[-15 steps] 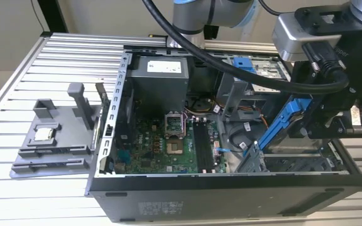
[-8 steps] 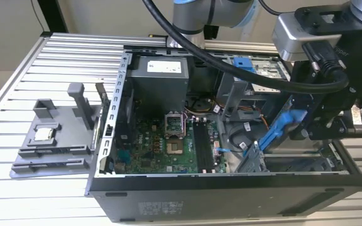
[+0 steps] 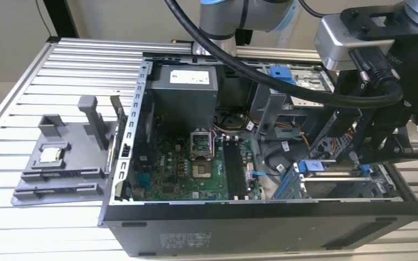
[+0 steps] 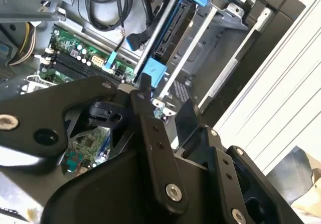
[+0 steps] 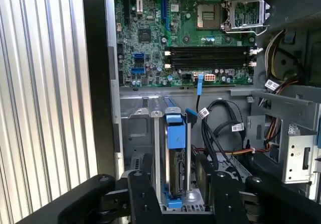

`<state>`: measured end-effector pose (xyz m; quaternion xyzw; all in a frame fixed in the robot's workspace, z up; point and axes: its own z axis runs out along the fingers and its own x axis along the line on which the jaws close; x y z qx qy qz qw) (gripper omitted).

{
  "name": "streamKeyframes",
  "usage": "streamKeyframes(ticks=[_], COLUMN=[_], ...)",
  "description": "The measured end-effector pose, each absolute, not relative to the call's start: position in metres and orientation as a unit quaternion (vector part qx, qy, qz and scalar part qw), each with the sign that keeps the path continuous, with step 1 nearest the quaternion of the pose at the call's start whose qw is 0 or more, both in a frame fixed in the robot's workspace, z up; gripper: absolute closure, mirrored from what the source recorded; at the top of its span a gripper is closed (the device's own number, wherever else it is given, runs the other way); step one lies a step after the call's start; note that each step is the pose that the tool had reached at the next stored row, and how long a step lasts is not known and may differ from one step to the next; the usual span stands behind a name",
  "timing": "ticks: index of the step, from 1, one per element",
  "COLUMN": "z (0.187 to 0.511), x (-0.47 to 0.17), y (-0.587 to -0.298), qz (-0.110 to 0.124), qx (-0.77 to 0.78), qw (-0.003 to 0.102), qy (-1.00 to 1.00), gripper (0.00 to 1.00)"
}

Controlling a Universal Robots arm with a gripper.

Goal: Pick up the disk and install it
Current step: 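Insert the disk into the insertion slot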

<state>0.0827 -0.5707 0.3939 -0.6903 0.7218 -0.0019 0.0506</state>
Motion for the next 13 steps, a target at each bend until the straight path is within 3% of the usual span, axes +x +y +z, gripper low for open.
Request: streamKeyframes(ticks=[13], z=[0.4035], x=[0.0829], y=[-0.5706], qz=[-0.001], qx=[-0.69], qw=[0.049], qy=[0.722], gripper=[0.0])
